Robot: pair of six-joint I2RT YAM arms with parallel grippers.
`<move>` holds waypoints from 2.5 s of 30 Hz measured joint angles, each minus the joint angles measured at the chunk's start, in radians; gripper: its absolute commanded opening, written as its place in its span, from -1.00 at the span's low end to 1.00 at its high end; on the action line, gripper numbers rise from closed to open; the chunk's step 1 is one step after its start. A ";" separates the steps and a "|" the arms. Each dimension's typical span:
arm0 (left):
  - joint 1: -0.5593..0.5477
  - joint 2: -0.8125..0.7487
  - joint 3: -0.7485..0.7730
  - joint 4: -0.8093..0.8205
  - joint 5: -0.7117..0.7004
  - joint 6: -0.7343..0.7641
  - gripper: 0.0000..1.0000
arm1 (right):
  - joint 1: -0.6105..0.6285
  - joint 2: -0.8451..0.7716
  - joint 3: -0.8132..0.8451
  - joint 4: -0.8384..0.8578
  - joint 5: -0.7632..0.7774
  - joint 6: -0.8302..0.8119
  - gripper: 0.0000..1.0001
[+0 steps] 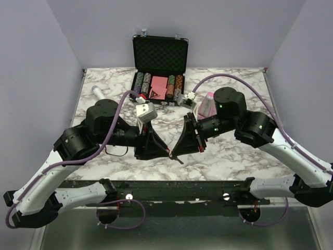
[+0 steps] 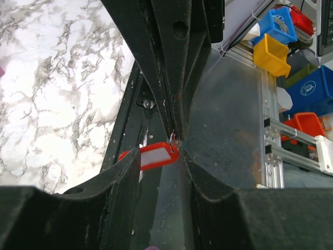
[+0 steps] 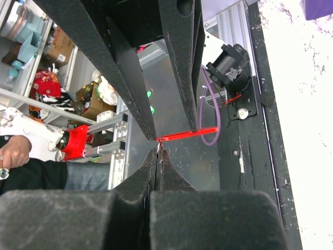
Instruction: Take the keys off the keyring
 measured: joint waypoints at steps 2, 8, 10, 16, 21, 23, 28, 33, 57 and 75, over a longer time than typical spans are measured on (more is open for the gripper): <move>0.009 0.005 0.000 0.003 0.023 0.000 -0.17 | 0.000 0.002 0.000 -0.002 -0.002 -0.005 -0.99; 0.039 0.010 0.000 0.020 0.080 -0.001 -0.24 | 0.000 0.002 0.000 -0.005 -0.010 -0.006 -0.99; 0.045 0.013 0.000 0.022 0.094 -0.002 -0.27 | 0.000 0.003 0.000 -0.006 -0.012 -0.006 -0.99; 0.048 0.034 0.000 0.026 0.132 -0.003 -0.38 | 0.000 0.005 0.000 -0.010 -0.012 -0.013 -0.99; 0.051 0.051 0.000 0.026 0.165 -0.006 -0.46 | 0.000 0.009 0.000 -0.013 -0.012 -0.016 -0.99; 0.052 0.056 0.003 0.026 0.171 -0.006 -0.49 | 0.000 0.010 0.000 -0.015 -0.012 -0.017 -0.99; 0.052 0.068 0.019 0.023 0.196 0.000 -0.56 | 0.000 0.010 0.000 -0.016 -0.023 -0.020 -0.99; 0.052 0.084 0.032 0.018 0.234 0.013 -0.72 | 0.000 0.011 0.000 -0.016 -0.038 -0.024 -0.99; 0.058 0.055 -0.019 0.143 0.298 -0.073 -1.00 | 0.008 -0.018 0.015 -0.003 -0.017 -0.028 -0.99; -0.079 -0.066 -0.105 0.370 -0.074 -0.286 -1.00 | 0.009 -0.153 -0.157 0.358 0.113 0.164 -0.99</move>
